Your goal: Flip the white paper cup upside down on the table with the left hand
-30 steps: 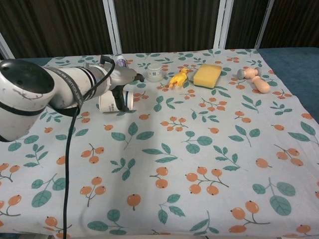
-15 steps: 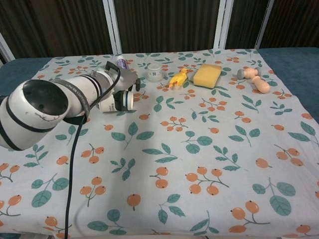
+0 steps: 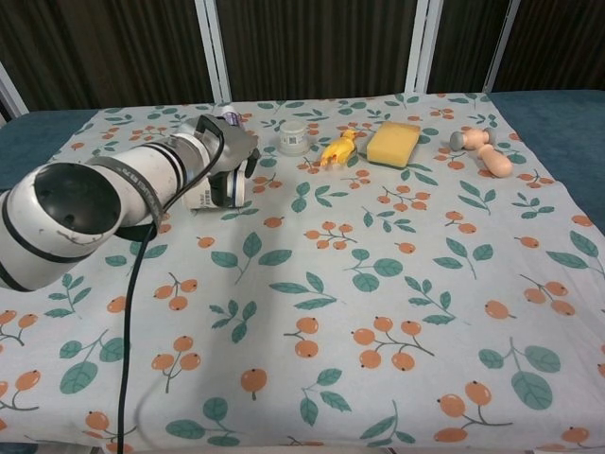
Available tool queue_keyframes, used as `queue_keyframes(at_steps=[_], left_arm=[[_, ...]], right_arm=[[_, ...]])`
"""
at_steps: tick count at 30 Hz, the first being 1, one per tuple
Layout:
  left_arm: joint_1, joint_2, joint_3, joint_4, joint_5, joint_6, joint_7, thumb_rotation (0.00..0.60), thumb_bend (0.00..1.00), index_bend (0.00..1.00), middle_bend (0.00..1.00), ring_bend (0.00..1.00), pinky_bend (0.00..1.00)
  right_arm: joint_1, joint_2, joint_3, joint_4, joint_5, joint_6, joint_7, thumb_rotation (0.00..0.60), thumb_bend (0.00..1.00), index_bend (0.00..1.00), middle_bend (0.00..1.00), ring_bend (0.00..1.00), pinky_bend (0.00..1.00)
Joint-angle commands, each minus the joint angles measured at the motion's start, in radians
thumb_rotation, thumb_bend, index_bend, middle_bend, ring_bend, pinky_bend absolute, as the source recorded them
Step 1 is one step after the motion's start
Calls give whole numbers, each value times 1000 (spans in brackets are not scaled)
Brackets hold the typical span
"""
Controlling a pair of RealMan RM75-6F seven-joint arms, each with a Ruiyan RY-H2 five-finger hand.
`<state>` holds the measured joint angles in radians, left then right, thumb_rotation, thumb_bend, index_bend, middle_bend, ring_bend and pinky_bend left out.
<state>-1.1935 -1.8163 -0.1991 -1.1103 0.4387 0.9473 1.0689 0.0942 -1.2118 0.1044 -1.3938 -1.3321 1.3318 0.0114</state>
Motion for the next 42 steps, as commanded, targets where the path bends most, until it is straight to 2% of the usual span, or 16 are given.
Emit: queue_keyframes(at_steps=[1, 7, 10, 14, 17, 20, 23, 26, 32, 42], left_arm=[[79, 51, -98, -101, 185, 12, -366, 600, 361, 420, 409, 95, 0], [193, 84, -170, -187, 410, 56, -787, 600, 359, 421, 410, 142, 0], [252, 76, -185, -178, 514, 77, -1018, 600, 361, 420, 406, 141, 0], [333, 31, -148, -90, 659, 139, -1297, 600, 362, 414, 403, 138, 15], [370, -9, -117, 1, 734, 182, -1436, 600, 361, 405, 395, 136, 18], [404, -55, -106, 110, 764, 207, -1568, 600, 360, 391, 383, 128, 19], [421, -75, -87, 183, 776, 177, -1635, 600, 358, 358, 349, 96, 24], [437, -110, -90, 250, 778, 175, -1694, 600, 357, 332, 315, 59, 26], [447, -167, -88, 354, 806, 188, -1762, 600, 357, 356, 280, 33, 40], [448, -181, -76, 408, 835, 137, -1797, 600, 358, 305, 228, 16, 43]], right_arm=[[2, 6, 2, -11, 0, 2, -7, 600, 8, 0, 0, 0, 0], [7, 5, 1, -22, 7, -8, -26, 600, 7, 0, 0, 0, 0], [10, 1, -2, -27, 6, -12, -36, 600, 7, 0, 0, 0, 0], [14, -6, -3, -31, 4, -12, -45, 600, 7, 0, 0, 0, 0], [17, -7, -9, -33, 3, -21, -57, 600, 7, 0, 0, 0, 0], [18, -11, -14, -37, 0, -23, -68, 600, 7, 0, 0, 0, 0], [17, -14, -16, -38, 1, -22, -73, 600, 7, 0, 0, 0, 0], [18, -17, -18, -40, 3, -25, -79, 600, 7, 0, 0, 0, 0], [20, -19, -20, -46, 4, -26, -91, 600, 7, 0, 0, 0, 0], [20, -18, -22, -49, 12, -30, -97, 600, 8, 0, 0, 0, 0]])
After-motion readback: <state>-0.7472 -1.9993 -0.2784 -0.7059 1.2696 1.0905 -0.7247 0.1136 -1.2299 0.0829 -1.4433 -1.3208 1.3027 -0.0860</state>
